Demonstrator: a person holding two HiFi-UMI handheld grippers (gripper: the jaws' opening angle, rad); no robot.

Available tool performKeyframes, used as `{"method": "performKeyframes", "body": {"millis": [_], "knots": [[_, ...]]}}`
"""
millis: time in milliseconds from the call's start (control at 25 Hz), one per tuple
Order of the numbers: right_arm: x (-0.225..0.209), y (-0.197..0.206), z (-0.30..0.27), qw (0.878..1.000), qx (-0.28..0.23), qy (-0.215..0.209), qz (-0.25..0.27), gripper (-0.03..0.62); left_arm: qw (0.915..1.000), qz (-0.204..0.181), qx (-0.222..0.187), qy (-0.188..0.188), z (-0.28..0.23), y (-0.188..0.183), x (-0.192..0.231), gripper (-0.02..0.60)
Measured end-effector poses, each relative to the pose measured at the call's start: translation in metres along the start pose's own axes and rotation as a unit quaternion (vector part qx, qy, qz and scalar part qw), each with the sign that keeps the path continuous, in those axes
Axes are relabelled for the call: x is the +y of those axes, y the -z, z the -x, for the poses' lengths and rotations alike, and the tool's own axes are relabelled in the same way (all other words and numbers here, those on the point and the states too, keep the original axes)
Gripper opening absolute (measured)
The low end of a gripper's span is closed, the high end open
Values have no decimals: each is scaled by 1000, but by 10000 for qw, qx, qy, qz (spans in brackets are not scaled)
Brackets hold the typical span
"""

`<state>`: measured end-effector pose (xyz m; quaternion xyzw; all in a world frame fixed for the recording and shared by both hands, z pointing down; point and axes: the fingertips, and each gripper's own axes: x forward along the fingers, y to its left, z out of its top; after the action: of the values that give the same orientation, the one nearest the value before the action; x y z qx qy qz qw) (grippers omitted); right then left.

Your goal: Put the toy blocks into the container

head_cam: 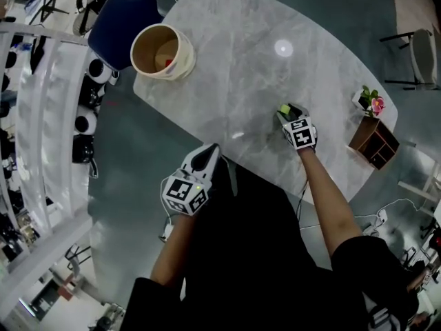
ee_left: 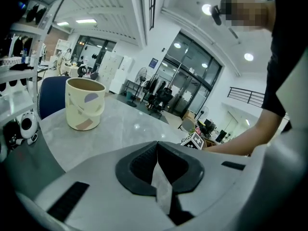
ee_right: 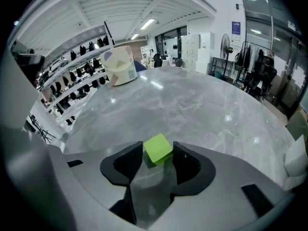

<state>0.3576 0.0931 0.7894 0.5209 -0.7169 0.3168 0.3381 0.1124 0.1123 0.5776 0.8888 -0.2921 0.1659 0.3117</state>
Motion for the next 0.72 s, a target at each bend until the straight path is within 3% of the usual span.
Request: {"method": "performKeyframes", "body": {"millis": [440, 720], "knots": [[11, -8, 7, 9994, -273, -168, 119, 176, 9985, 257, -278, -402, 22, 15, -8, 5], [35, -44, 34, 9974, -626, -295, 179, 175, 9972, 213, -538, -472, 40, 7, -11, 5]]}}
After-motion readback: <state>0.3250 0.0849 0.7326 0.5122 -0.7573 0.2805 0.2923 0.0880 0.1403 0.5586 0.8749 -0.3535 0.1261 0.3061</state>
